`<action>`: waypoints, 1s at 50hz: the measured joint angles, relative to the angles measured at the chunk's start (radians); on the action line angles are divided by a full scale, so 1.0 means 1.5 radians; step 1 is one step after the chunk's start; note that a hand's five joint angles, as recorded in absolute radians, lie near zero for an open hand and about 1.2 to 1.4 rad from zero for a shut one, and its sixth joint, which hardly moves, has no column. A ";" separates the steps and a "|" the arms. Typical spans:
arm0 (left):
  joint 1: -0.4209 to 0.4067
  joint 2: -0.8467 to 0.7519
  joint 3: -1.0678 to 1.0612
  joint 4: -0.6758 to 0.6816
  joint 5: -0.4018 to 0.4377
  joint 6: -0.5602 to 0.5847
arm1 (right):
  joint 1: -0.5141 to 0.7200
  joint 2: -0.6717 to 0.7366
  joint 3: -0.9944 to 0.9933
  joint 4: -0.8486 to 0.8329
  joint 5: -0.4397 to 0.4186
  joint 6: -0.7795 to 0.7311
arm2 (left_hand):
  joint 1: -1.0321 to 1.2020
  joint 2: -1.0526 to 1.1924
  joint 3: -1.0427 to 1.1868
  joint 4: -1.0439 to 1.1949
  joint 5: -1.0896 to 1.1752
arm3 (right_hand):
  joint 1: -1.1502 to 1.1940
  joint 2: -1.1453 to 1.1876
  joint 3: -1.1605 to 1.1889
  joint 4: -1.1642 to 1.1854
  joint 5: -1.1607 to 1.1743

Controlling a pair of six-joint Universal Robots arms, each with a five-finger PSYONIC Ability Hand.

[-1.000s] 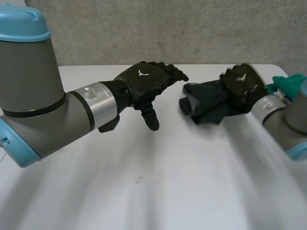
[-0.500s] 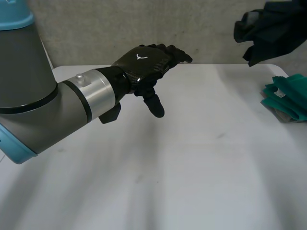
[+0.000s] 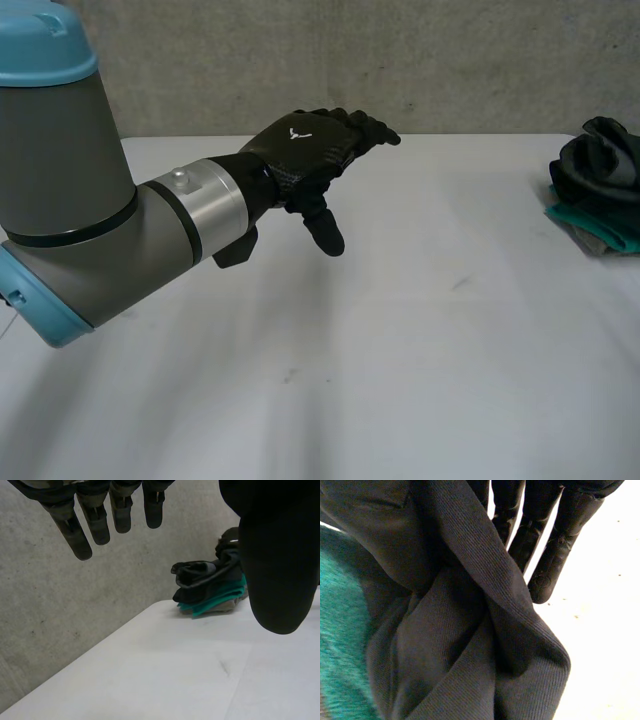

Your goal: Fold the laundry.

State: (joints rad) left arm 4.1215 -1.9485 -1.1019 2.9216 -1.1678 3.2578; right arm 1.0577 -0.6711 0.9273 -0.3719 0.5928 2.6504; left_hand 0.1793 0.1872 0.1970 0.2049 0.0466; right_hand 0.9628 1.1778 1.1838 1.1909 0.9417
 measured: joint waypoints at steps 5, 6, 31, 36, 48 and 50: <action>0.000 -0.001 0.000 0.010 0.000 -0.001 | -0.001 -0.021 0.014 0.060 -0.012 -0.007 | 0.000 0.000 0.000 0.000 0.000 | -0.111 -0.150 -0.151 -0.154 -0.120; 0.000 -0.001 0.000 0.011 0.000 -0.001 | -0.001 -0.025 0.014 0.071 -0.012 -0.007 | 0.000 0.000 0.000 0.000 0.000 | -0.174 -0.231 -0.229 -0.233 -0.189; -0.004 0.014 -0.006 0.013 -0.003 -0.003 | 0.010 -0.177 -0.200 0.503 0.442 -0.092 | 0.000 0.000 0.000 0.000 0.000 | -0.508 -0.636 -0.645 -0.636 -0.585; 0.003 0.039 -0.012 0.014 -0.021 -0.011 | 0.113 -0.227 -0.186 0.470 0.482 -0.028 | 0.000 0.000 0.000 0.000 0.000 | -0.508 -0.636 -0.645 -0.636 -0.585; 0.086 0.128 -0.064 0.031 -0.170 -0.023 | 0.340 -0.426 0.112 0.312 0.486 0.189 | 0.000 0.000 0.000 0.000 0.000 | -0.508 -0.636 -0.645 -0.636 -0.585; 0.111 0.147 -0.095 0.040 -0.196 -0.022 | 0.390 -0.459 0.204 0.269 0.494 0.207 | 0.000 0.000 0.000 0.000 0.000 | -0.508 -0.636 -0.645 -0.636 -0.585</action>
State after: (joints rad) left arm 4.2873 -1.7274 -1.2450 2.9813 -1.4616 3.2241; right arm 1.6428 -1.3600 1.2326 0.0319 1.3340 2.9605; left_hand 0.1792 0.1872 0.1969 0.2049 0.0466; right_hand 0.2014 0.2236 0.2160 0.2365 0.0636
